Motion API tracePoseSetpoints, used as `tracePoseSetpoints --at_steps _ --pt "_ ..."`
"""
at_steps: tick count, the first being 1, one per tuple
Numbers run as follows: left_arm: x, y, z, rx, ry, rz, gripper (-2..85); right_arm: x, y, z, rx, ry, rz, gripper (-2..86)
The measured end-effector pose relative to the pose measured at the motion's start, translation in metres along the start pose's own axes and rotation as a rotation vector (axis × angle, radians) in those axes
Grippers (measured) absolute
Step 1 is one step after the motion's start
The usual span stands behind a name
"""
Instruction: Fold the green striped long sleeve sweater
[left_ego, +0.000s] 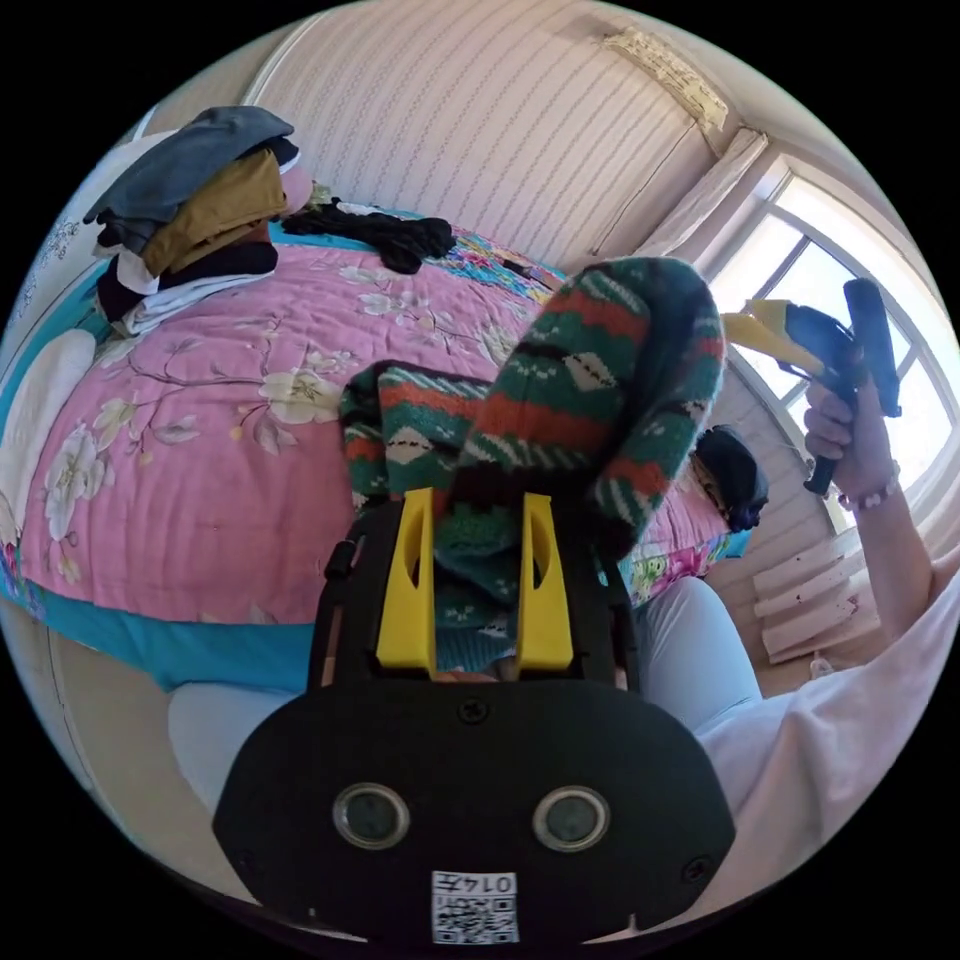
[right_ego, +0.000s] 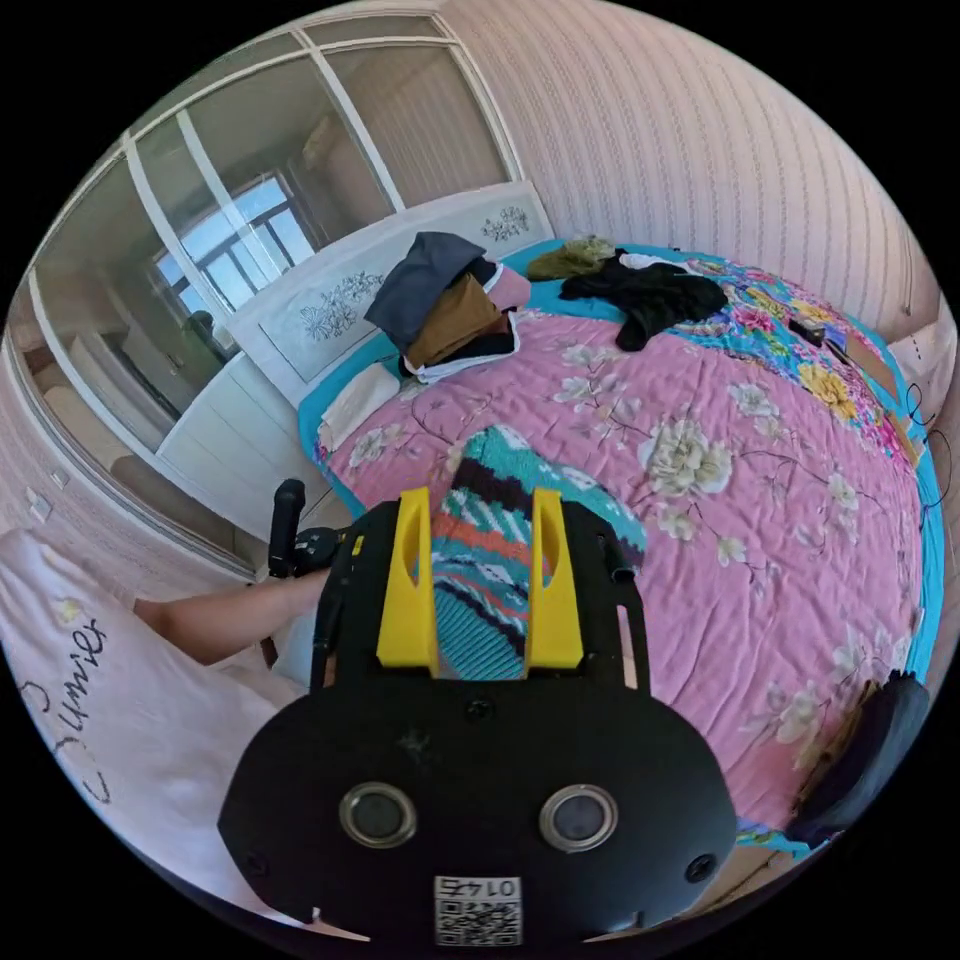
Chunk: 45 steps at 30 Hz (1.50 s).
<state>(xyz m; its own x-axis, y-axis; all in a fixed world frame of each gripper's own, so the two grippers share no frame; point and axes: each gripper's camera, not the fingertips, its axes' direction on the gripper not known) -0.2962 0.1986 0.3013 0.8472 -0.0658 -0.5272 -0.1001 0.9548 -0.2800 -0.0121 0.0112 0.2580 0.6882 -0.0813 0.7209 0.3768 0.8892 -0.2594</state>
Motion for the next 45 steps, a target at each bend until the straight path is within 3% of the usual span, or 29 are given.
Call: tracePoseSetpoints --at_steps 3,7,12,17,22,26,31,36,40,45 --pt "-0.011 0.004 0.001 -0.081 0.028 0.035 9.5 -0.004 -0.022 0.032 -0.089 0.013 -0.028 11.8" --pt "-0.024 0.021 -0.026 -0.048 0.087 0.014 6.8 -0.021 -0.068 0.069 -0.145 0.011 -0.097 6.9" --pt "-0.051 0.048 -0.043 -0.028 0.03 -0.093 6.4 -0.052 -0.122 0.136 -0.254 -0.017 -0.184 6.0" --pt "-0.086 0.06 -0.032 -0.042 0.014 -0.209 7.1 -0.059 -0.142 0.229 -0.403 0.123 -0.242 5.6" --pt "-0.1 0.06 -0.051 -0.042 0.024 -0.256 7.8 -0.043 -0.162 0.24 -0.424 0.05 -0.139 5.7" --pt "-0.099 0.068 -0.081 0.068 0.006 -0.272 4.9 -0.046 -0.177 0.193 -0.321 -0.12 -0.145 8.0" --pt "-0.086 0.073 -0.093 0.086 0.017 -0.238 3.2 -0.034 -0.177 0.144 -0.179 -0.249 -0.131 8.4" --pt "-0.06 0.07 -0.073 0.042 0.063 -0.128 2.1 -0.043 -0.18 0.143 -0.178 -0.109 -0.237 4.2" --pt "-0.055 0.063 -0.04 -0.065 -0.123 -0.104 -0.1 -0.037 -0.183 0.195 -0.335 0.015 -0.259 0.9" --pt "-0.064 0.063 -0.022 -0.066 -0.135 -0.092 -0.9 -0.013 -0.176 0.239 -0.382 0.103 -0.211 -0.8"
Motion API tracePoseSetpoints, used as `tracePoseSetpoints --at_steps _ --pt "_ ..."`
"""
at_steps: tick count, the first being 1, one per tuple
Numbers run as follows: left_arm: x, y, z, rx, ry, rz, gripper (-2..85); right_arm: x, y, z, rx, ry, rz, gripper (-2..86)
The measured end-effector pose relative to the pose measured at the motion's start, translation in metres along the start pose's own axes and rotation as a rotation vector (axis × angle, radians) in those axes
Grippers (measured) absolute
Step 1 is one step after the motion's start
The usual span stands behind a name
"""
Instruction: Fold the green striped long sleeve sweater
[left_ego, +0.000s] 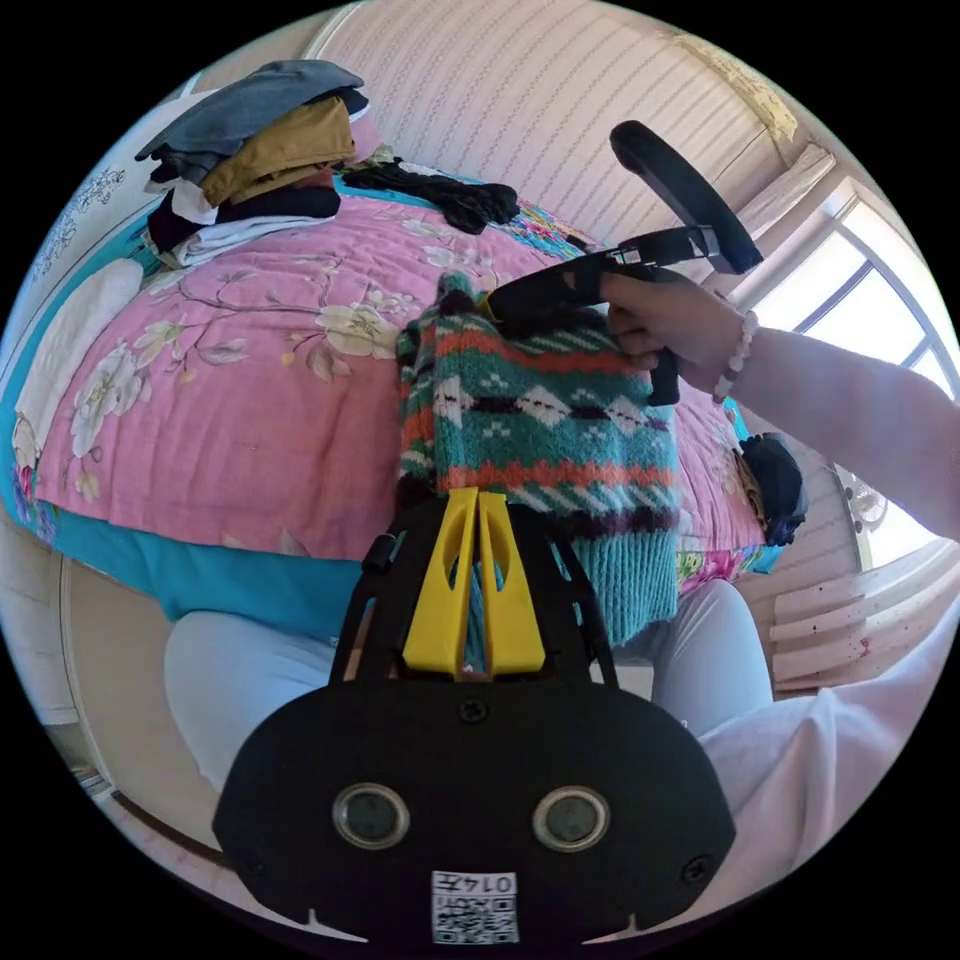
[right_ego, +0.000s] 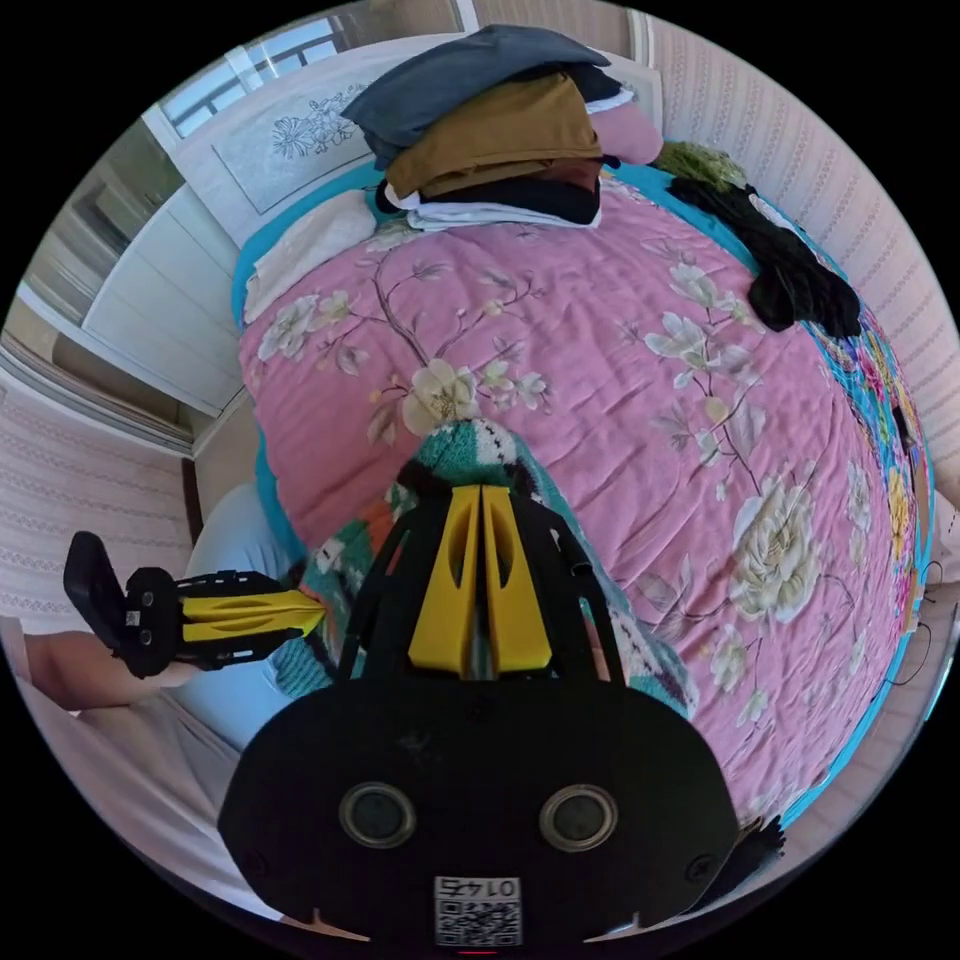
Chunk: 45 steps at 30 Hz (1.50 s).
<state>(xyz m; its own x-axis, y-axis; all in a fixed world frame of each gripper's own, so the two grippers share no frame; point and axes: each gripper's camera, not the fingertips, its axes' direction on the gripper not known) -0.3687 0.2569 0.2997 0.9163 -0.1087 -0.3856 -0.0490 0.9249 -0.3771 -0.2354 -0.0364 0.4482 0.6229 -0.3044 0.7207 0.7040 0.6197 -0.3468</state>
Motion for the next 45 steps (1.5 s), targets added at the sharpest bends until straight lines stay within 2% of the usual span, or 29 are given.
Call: tracePoseSetpoints --at_steps 3,6,8,10,12,14,16,20,23,28,31,33,35,39,45 --pt "0.0 -0.003 0.002 -0.009 0.003 0.011 -0.9 0.009 0.002 -0.001 -0.012 -0.009 0.021 -0.7" --pt "-0.009 -0.008 -0.005 -0.034 0.121 -0.025 -0.8 0.026 0.022 -0.031 0.077 -0.172 0.082 -0.2" --pt "-0.015 -0.009 -0.017 0.001 0.201 -0.041 -0.4 0.04 0.066 -0.074 0.245 -0.299 0.1 1.7" --pt "-0.019 -0.008 -0.027 0.057 0.186 -0.065 0.4 0.051 0.113 -0.102 0.39 -0.283 0.136 4.5" --pt "-0.023 -0.009 -0.037 0.117 0.155 -0.092 6.0 0.068 0.161 -0.116 0.49 -0.225 0.218 7.6" --pt "-0.026 -0.013 -0.041 0.195 0.12 -0.096 11.6 0.096 0.216 -0.109 0.474 -0.172 0.387 12.3" --pt "-0.029 -0.019 -0.031 0.19 0.095 -0.094 14.3 0.117 0.249 -0.088 0.407 -0.18 0.537 14.8" --pt "-0.032 -0.037 0.019 0.011 0.176 -0.11 17.9 0.145 0.292 -0.034 0.297 -0.351 0.737 17.4" --pt "-0.032 -0.044 0.045 -0.065 0.252 -0.15 18.0 0.157 0.3 -0.015 0.309 -0.412 0.792 17.8" --pt "-0.031 -0.062 0.046 -0.104 0.293 -0.136 16.8 0.179 0.319 -0.013 0.294 -0.456 0.799 19.5" --pt "-0.035 -0.068 0.036 -0.008 0.327 -0.156 15.2 0.18 0.335 -0.021 0.318 -0.44 0.772 20.3" --pt "-0.029 -0.074 0.045 -0.038 0.321 -0.135 15.2 0.179 0.341 -0.015 0.311 -0.44 0.758 21.1" --pt "-0.015 -0.079 0.072 -0.139 0.337 -0.106 16.3 0.182 0.348 0.008 0.306 -0.551 0.797 22.6" --pt "-0.001 -0.08 0.081 -0.082 0.315 -0.131 16.1 0.185 0.365 0.014 0.355 -0.568 0.828 22.8" --pt "0.017 -0.092 0.087 -0.105 0.39 -0.155 11.0 0.189 0.375 -0.01 0.292 -0.605 0.707 11.6"
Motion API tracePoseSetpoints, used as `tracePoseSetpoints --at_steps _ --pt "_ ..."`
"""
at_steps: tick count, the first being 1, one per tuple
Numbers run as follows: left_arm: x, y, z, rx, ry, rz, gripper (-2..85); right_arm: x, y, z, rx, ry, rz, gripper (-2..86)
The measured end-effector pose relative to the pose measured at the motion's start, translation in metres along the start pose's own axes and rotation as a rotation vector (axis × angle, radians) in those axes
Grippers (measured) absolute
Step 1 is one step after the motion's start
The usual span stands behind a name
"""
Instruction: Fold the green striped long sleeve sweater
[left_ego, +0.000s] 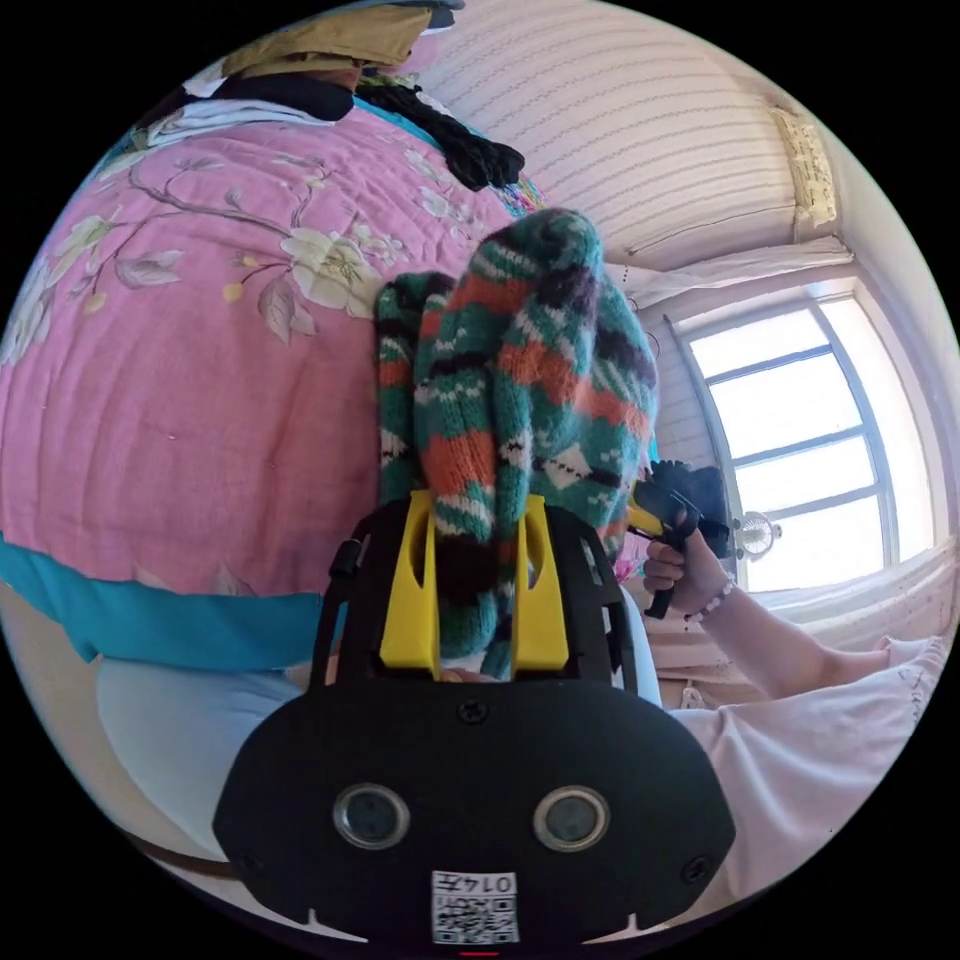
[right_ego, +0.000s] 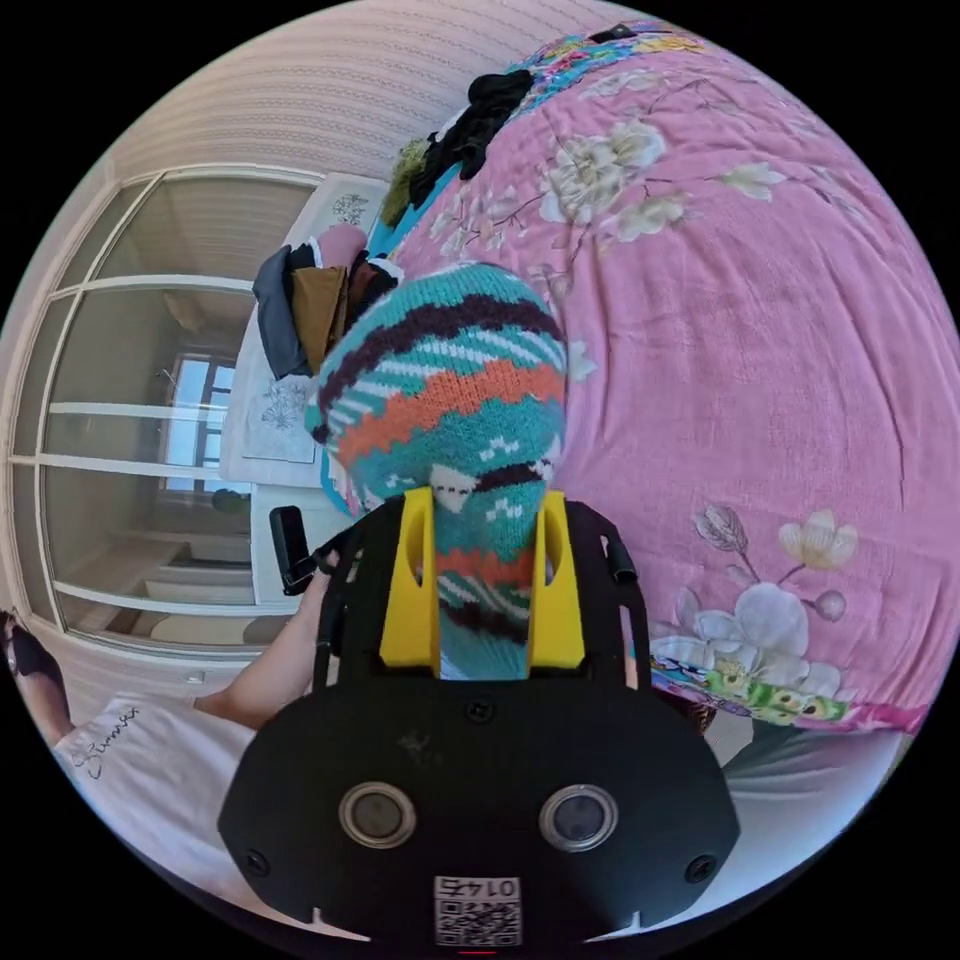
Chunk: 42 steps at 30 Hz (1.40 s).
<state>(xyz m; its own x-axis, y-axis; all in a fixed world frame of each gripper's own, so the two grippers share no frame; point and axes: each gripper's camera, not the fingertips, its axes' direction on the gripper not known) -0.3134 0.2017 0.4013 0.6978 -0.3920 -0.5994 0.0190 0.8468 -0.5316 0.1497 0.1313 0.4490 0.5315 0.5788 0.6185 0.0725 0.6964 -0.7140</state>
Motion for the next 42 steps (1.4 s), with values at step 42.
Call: tracePoseSetpoints --at_steps 42 --pt "0.651 -0.147 0.565 -0.453 0.205 0.603 12.9 0.261 0.21 -0.509 0.617 0.679 0.228 10.6"
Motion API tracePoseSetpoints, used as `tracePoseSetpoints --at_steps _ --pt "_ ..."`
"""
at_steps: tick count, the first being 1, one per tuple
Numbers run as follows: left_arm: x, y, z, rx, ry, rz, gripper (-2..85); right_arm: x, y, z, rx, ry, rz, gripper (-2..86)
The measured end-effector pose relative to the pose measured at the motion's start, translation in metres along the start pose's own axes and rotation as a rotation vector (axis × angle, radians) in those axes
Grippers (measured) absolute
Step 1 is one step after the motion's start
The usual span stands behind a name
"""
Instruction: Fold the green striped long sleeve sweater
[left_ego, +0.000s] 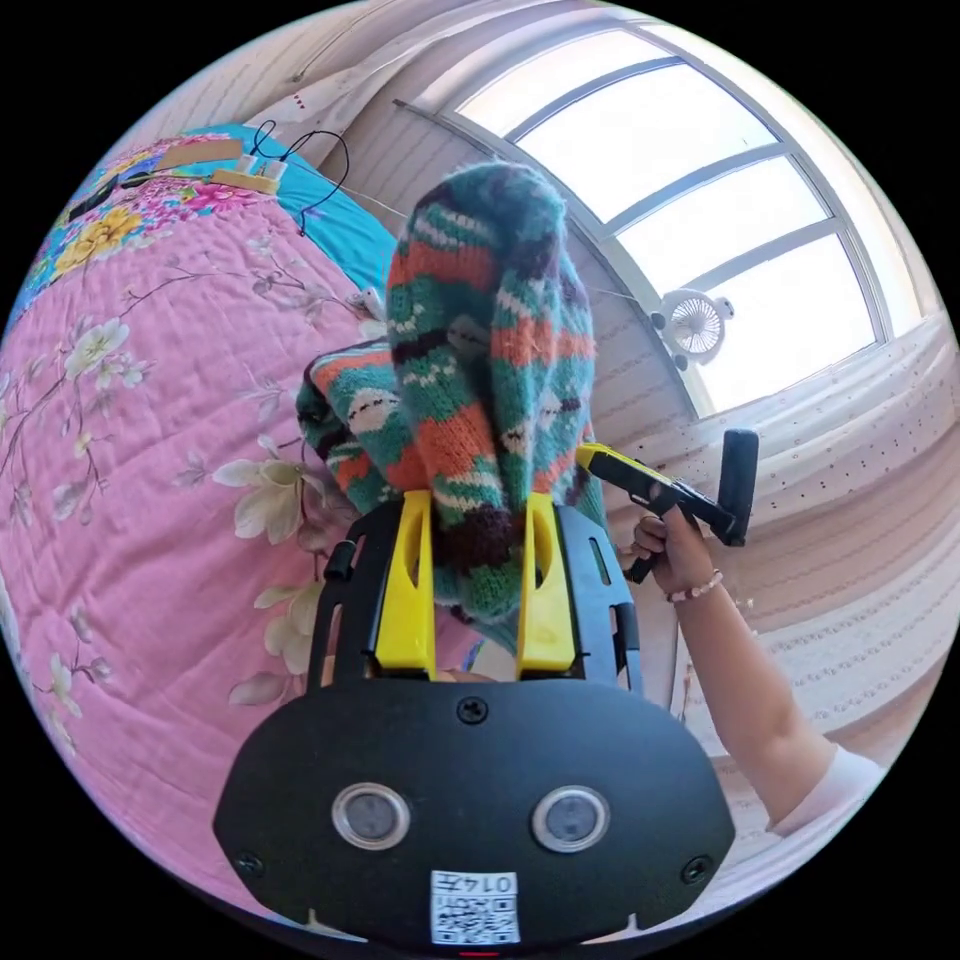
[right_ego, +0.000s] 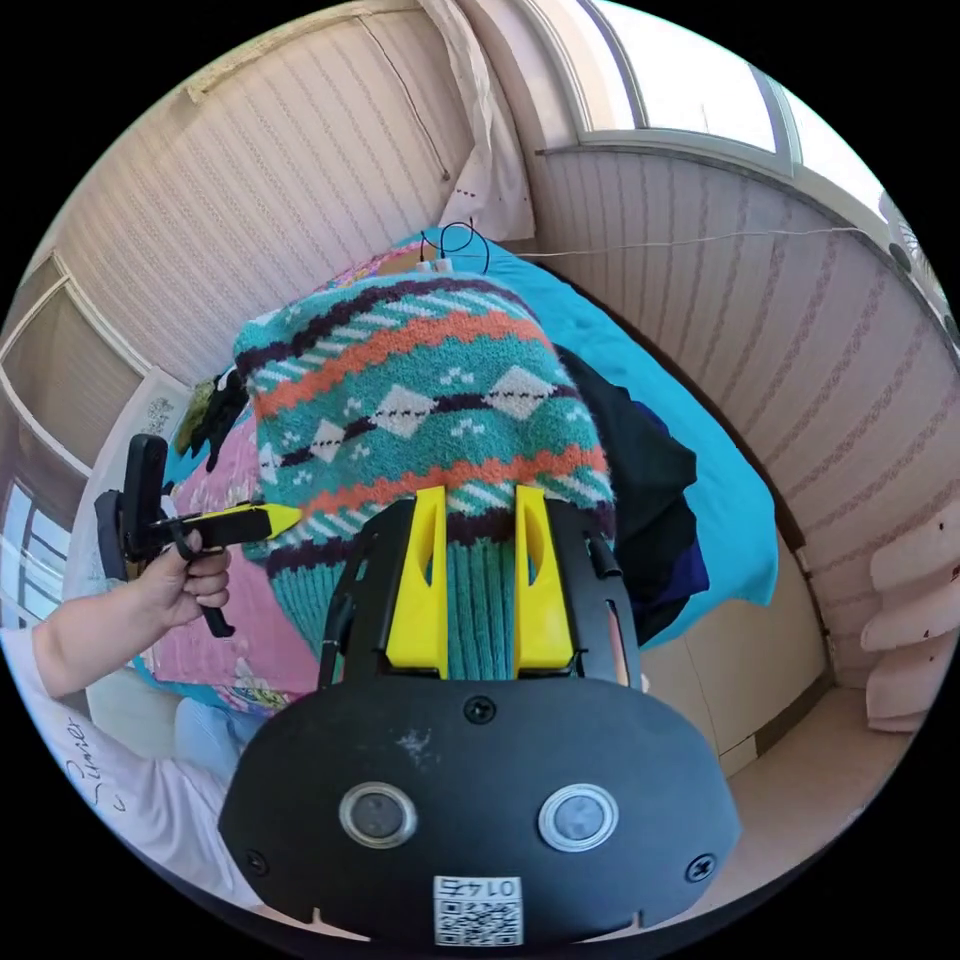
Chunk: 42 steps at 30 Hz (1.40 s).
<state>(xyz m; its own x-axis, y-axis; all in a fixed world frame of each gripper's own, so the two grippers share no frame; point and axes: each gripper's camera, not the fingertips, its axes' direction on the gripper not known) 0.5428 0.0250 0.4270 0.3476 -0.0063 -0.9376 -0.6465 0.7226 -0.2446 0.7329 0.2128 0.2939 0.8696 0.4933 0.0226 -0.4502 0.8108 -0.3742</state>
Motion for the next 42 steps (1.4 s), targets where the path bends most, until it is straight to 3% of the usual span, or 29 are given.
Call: tracePoseSetpoints --at_steps 6,10,17,21,24,27,32,39,42 --pt "0.004 -0.006 -0.019 0.067 0.056 0.051 12.1 -0.001 0.027 -0.023 0.052 0.0 0.017 10.5" --pt "-0.009 0.048 -0.075 0.147 -0.003 0.135 10.3 -0.035 0.086 -0.062 0.182 -0.006 -0.067 11.3" --pt "-0.073 0.224 -0.157 0.197 -0.148 -0.155 9.0 -0.112 0.186 -0.057 0.146 -0.057 -0.206 12.3" --pt "-0.077 0.251 -0.159 0.227 -0.172 -0.212 8.7 -0.121 0.2 -0.056 0.169 0.005 -0.169 16.1" --pt "-0.065 0.223 -0.148 0.215 -0.188 -0.132 9.4 -0.119 0.208 -0.067 0.236 0.104 -0.126 20.2" --pt "-0.044 0.161 -0.138 0.24 -0.164 -0.013 11.0 -0.091 0.229 -0.075 0.348 0.115 0.063 21.4" --pt "-0.004 0.017 -0.099 0.228 -0.08 0.122 13.7 0.0 0.278 -0.045 0.413 -0.235 0.547 23.3" --pt "0.023 -0.093 0.001 0.129 -0.053 0.054 15.2 0.072 0.297 -0.022 0.489 -0.414 0.77 17.1" --pt "0.025 -0.108 0.046 0.004 -0.069 0.039 14.1 0.102 0.29 -0.012 0.461 -0.678 0.757 9.5"
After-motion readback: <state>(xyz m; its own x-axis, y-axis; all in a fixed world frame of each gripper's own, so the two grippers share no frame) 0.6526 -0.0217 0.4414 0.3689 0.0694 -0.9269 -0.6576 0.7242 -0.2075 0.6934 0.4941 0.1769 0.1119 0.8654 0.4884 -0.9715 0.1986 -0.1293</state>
